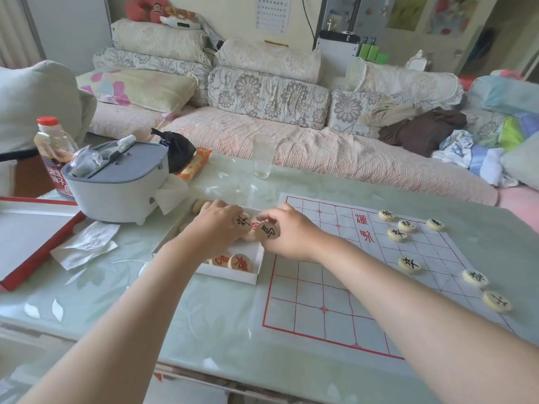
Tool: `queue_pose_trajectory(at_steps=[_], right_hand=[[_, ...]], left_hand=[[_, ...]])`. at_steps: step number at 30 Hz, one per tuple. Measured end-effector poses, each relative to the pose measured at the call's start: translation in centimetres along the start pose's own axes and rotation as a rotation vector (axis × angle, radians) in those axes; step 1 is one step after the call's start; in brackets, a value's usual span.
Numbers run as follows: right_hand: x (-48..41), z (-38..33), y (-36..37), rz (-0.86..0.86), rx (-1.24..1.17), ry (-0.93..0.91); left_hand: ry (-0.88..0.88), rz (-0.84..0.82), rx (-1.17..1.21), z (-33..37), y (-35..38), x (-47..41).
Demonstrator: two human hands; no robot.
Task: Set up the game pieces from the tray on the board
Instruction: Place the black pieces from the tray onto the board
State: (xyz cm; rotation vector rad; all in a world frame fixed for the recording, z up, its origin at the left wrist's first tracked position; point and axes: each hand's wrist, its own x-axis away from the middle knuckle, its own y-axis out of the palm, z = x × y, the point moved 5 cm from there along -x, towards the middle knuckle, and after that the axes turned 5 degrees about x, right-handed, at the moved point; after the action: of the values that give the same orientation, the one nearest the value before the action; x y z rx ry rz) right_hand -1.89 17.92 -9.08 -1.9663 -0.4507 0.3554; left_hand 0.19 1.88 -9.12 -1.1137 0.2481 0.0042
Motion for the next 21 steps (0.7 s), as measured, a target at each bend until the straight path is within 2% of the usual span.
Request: queue_pose_trajectory(at_steps=[6,13,21], right_hand=[[5.5,6.4,-2.4,0.042,0.059,0.143],[11.9,13.9,-5.2,-0.028,0.122,0.307],[14.6,16.9,-4.9,-0.112,0.175,0.345]], left_hand=[[0.1,-0.087,0.057,7.0,3.6,-1.0],[0.219,-0.213,0.103,14.3,8.9,-0.4],[0.243,-0.354,0.082,17.0,12.8,0.0]])
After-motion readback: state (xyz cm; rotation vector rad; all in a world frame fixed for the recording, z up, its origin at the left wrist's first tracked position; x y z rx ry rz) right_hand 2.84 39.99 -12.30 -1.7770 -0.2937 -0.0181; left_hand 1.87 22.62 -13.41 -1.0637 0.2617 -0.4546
